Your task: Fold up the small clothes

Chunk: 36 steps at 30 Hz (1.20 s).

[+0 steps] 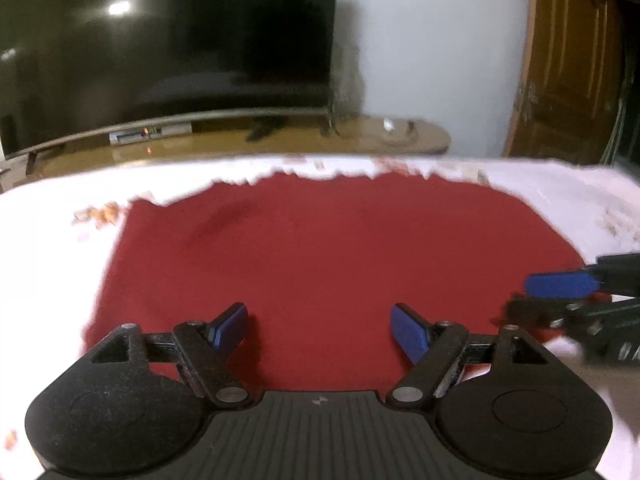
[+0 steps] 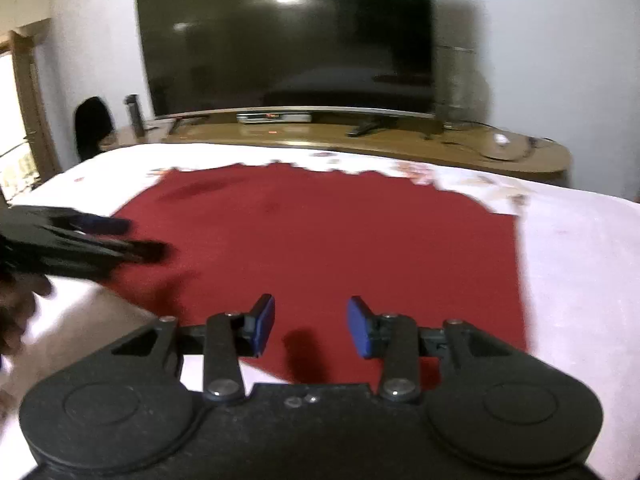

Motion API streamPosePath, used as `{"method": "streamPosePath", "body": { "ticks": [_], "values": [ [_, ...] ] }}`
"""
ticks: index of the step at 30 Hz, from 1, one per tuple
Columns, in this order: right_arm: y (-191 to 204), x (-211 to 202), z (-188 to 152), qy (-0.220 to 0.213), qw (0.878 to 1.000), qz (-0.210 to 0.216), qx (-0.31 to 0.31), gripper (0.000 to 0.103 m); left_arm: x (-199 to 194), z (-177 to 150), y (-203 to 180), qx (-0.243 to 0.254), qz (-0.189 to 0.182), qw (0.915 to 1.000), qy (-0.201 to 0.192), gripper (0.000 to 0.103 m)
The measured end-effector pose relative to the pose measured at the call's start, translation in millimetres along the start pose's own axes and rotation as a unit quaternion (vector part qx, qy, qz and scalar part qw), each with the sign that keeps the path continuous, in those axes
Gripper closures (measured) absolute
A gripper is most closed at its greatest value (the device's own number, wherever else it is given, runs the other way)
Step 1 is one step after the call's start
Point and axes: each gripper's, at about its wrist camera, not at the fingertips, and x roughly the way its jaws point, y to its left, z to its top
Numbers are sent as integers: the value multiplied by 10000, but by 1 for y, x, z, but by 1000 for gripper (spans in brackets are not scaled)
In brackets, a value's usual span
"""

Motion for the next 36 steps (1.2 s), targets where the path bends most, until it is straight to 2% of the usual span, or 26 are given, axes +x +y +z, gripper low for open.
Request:
{"method": "streamPosePath", "body": {
  "ticks": [1, 3, 4, 7, 10, 12, 14, 15, 17, 18, 19, 21, 29, 32, 34, 36],
  "values": [
    [8, 5, -2, 46, 10000, 10, -55, 64, 8, -7, -4, 38, 122, 9996, 251, 24],
    [17, 25, -14, 402, 9987, -220, -240, 63, 2, -17, -2, -26, 148, 9998, 91, 23],
    [18, 23, -21, 226, 9990, -228, -309, 63, -3, -18, 0, -22, 148, 9998, 103, 23],
    [12, 10, -20, 226, 9991, -217, -290, 64, -15, -22, 14, -191, 362, 9992, -1, 23],
    [-3, -9, -19, -69, 9993, -338, -109, 63, -11, -30, 23, -236, 384, 9990, 2, 22],
    [-16, 5, -28, 259, 9980, -564, -116, 63, -10, -29, 21, -178, 420, 9990, 29, 22],
    [-23, -2, -31, 185, 9987, -471, -71, 64, -13, -28, 25, -279, 433, 9987, 14, 22],
    [-24, -7, -28, 207, 9983, -533, -99, 64, -14, -30, 27, -285, 438, 9986, 17, 22],
    [-31, -19, -27, -27, 9978, -659, -38, 64, -13, -32, 29, -239, 451, 9987, 14, 22],
    [-39, -22, -31, -12, 9967, -806, 37, 64, -13, -33, 30, -229, 437, 9988, 20, 22],
    [-50, -15, -36, 199, 9952, -951, 115, 64, -14, -33, 29, -201, 430, 9989, 35, 22],
    [-65, -19, -44, 149, 9965, -798, 209, 64, -14, -31, 31, -163, 410, 9990, 80, 22],
    [-66, -19, -36, 294, 9963, -803, 107, 61, -21, -31, 35, -179, 409, 9989, 159, 20],
    [-63, -16, -31, 296, 9956, -848, 263, 62, -40, -32, 41, -485, 479, 9976, 128, 20],
    [-63, -26, -28, 77, 9953, -885, 389, 61, -54, -39, 56, -1153, 252, 9930, 72, 20],
    [-63, -36, -28, -28, 9949, -876, 507, 61, -60, -51, 74, -1980, -10, 9801, 168, 21]
  ]
}}
